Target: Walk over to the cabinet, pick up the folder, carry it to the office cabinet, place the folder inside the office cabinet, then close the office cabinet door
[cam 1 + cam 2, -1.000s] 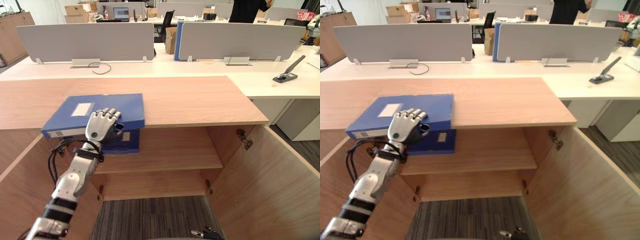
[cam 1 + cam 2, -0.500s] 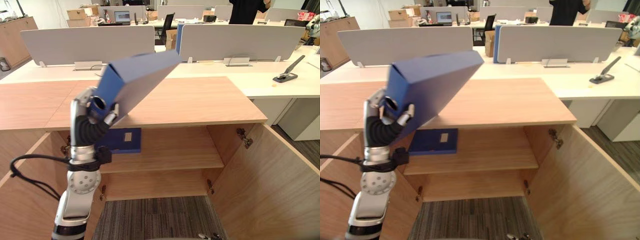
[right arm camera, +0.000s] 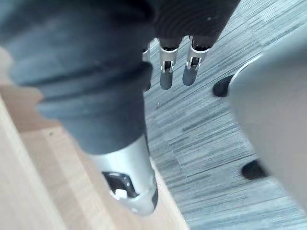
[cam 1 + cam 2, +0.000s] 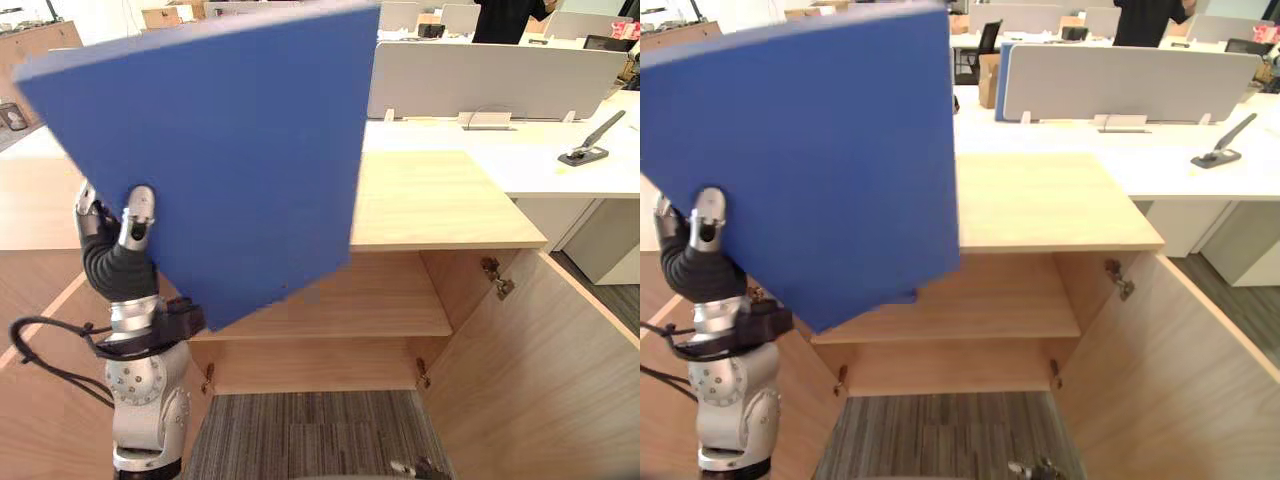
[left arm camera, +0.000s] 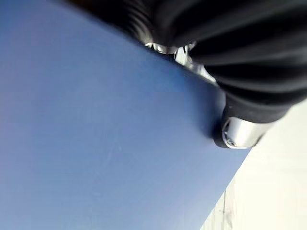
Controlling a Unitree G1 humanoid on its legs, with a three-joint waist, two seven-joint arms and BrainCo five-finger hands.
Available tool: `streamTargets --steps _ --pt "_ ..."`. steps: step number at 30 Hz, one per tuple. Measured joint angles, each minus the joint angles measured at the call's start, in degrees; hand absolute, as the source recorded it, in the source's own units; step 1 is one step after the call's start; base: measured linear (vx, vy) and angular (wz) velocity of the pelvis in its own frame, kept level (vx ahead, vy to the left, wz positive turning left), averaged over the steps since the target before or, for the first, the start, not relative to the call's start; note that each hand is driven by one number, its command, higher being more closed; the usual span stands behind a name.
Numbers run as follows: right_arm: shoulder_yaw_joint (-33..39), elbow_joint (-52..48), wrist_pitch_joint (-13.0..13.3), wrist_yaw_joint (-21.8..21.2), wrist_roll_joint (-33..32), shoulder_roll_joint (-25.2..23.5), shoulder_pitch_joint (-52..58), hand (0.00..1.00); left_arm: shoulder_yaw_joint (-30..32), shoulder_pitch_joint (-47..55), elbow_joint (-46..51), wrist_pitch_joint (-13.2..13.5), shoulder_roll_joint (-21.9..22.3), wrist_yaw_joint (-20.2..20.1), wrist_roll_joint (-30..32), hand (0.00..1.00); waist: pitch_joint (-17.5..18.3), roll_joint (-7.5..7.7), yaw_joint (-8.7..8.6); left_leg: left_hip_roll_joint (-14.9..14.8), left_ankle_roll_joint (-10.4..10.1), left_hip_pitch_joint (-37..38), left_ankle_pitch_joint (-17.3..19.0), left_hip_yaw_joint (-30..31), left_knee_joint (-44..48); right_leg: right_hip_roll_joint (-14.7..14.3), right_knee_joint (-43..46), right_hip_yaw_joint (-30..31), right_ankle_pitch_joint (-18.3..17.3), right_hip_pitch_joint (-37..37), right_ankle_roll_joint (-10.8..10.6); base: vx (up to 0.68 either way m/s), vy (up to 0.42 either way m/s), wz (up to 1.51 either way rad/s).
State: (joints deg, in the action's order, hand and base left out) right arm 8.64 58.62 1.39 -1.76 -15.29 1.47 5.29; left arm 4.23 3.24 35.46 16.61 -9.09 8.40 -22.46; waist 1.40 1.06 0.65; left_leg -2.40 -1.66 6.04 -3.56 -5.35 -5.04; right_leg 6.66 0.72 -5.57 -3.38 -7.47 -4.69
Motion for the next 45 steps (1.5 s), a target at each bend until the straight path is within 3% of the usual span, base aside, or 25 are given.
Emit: streamTargets --steps 3,7,9,12,20,24,31,37,41,45 --pt "-6.0 -23.3 2.2 0.3 -3.2 -1.6 4.8 0.00 -1.2 4.5 3.2 0.5 2.4 -3.5 -7.8 1.00 -0.2 0.08 -0.66 0.0 0.0 0.0 0.0 -0.3 0.0 0.0 0.1 0.3 0.0 0.5 0.0 -0.04 -0.002 -0.04" --pt "-5.0 -47.3 5.7 -0.4 -8.6 -1.7 5.7 0.00 0.4 8.2 4.2 0.9 2.3 -6.2 -12.8 1.00 -0.5 0.40 -0.87 0.0 0.0 0.0 0.0 -0.3 0.0 0.0 0.0 0.3 0.0 0.6 0.0 -0.01 0.000 0.00" --pt "-3.4 -54.2 7.6 -0.8 -11.4 -1.6 5.1 0.00 1.5 8.7 4.3 0.9 2.2 -7.0 -14.9 1.00 -0.6 0.71 -0.86 0.0 0.0 0.0 0.0 -0.3 0.0 0.0 -0.1 0.3 0.0 0.6 0.0 0.00 0.000 0.00" --pt "-0.7 -60.6 8.2 -1.0 -15.1 0.8 1.4 0.00 3.3 8.6 4.2 0.6 1.7 -7.7 -16.2 1.00 -0.9 1.16 -0.95 0.0 0.0 0.0 0.0 -0.3 0.0 0.1 -0.2 0.3 0.0 0.5 -0.1 0.00 0.000 0.00" --pt "-0.1 -65.9 8.9 -4.2 -24.8 11.5 -9.4 0.00 4.3 6.3 4.2 -0.7 -1.8 -9.2 -16.2 1.00 -1.0 1.16 -0.91 0.0 0.1 0.0 0.1 -0.3 0.0 -0.1 -0.2 0.3 0.1 0.5 -0.1 0.00 0.000 0.00" --pt "-4.0 -67.2 8.8 -7.3 -29.8 15.3 -11.3 0.00 4.3 6.0 3.9 -0.8 -3.1 -10.3 -16.2 1.00 -1.0 1.12 -0.89 0.0 0.1 0.0 0.2 -0.3 0.0 -0.1 -0.2 0.3 0.0 0.6 -0.1 0.00 0.000 0.00" --pt "-15.1 -68.3 8.1 -13.7 -40.4 19.8 -18.8 0.00 2.2 5.9 3.2 -1.0 -5.3 -11.8 -16.3 1.00 -1.1 0.99 -0.76 0.0 0.1 -0.1 0.1 -0.3 0.0 -0.1 -0.2 0.1 0.0 0.6 -0.1 0.00 0.000 0.00" --pt "-24.4 -72.2 6.5 -19.5 -45.0 22.1 -25.6 0.00 -1.3 4.2 1.0 -1.0 -6.9 -13.5 -16.1 1.00 -1.1 0.95 0.20 0.0 0.1 -0.1 0.1 -0.2 0.0 0.0 0.0 0.0 0.0 0.6 -0.1 0.00 0.000 0.00" --pt "-26.7 -72.6 6.3 -21.8 -47.0 23.1 -27.4 0.00 -2.5 3.8 0.5 -0.6 -7.0 -14.2 -15.2 1.00 -1.1 0.95 0.27 0.1 0.1 -0.1 0.1 -0.2 0.0 0.1 0.2 0.0 0.0 0.7 -0.1 0.00 0.000 0.00" --pt "-28.7 -72.7 5.9 -22.9 -47.1 23.2 -28.3 0.00 -3.2 3.3 -1.5 0.3 -7.0 -14.0 -7.4 1.00 -1.1 0.88 0.25 0.1 0.1 -0.1 0.0 -0.2 0.0 0.1 0.2 0.0 0.0 0.8 -0.1 0.00 0.000 0.00"
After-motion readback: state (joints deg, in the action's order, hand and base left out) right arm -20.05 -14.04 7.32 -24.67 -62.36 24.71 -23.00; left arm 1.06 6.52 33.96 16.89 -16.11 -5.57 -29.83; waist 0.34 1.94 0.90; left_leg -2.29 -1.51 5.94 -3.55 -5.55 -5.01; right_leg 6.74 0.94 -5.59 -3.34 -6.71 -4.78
